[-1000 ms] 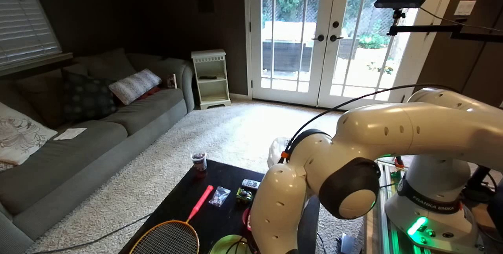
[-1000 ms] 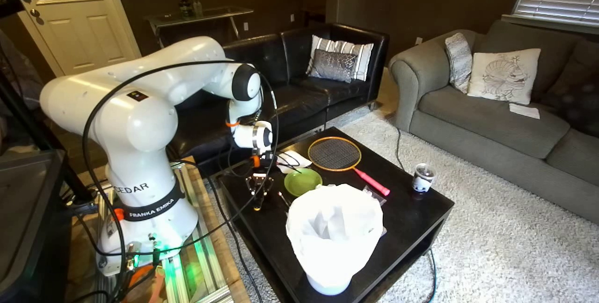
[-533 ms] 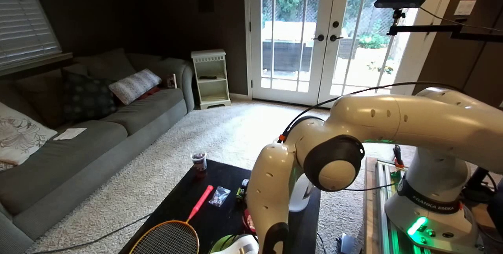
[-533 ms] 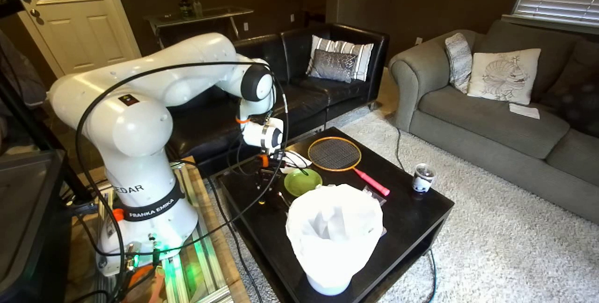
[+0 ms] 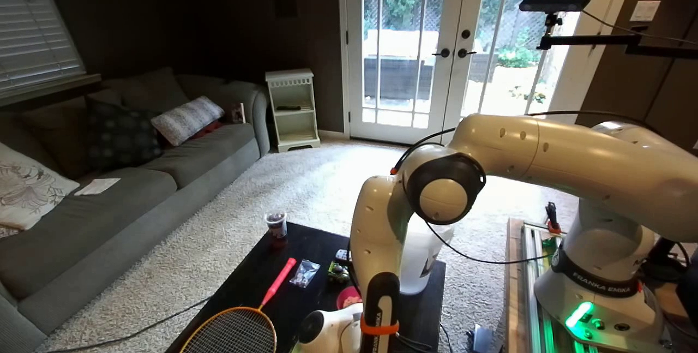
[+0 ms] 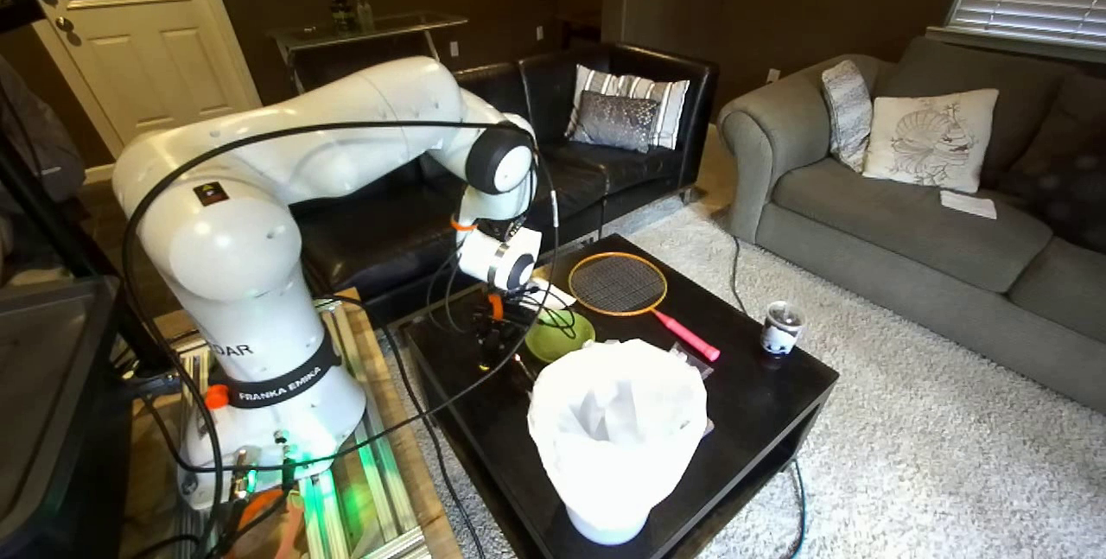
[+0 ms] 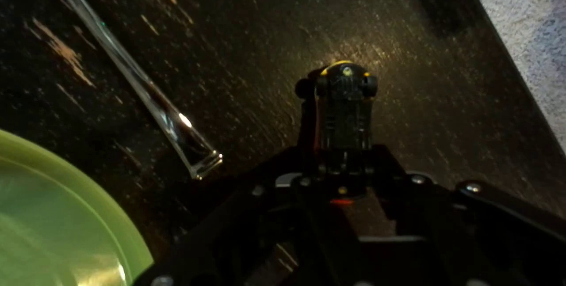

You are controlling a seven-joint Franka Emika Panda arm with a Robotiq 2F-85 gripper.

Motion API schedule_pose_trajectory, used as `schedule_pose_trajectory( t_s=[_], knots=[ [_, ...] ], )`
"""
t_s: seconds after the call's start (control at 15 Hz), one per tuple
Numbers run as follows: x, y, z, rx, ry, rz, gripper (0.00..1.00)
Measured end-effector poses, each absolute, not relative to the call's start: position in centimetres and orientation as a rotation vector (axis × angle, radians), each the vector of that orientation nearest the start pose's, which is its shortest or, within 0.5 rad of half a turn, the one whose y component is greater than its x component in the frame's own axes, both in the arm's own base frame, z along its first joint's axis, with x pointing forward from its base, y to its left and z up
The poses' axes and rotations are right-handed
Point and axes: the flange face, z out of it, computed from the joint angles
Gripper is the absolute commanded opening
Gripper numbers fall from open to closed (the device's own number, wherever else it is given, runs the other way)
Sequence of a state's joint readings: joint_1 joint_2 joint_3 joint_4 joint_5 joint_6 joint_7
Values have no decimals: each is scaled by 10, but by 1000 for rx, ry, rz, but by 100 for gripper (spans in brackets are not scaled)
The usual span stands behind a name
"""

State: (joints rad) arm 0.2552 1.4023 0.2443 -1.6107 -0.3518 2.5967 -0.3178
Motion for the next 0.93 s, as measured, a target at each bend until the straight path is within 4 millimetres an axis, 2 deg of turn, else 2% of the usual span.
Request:
schedule_pose_trajectory(
  t_s=[0.53, 0.93],
  knots=[
    [419, 264, -170, -2524, -1273, 38, 9],
    [404, 254, -160, -2504, -1205, -185, 9]
  ],
)
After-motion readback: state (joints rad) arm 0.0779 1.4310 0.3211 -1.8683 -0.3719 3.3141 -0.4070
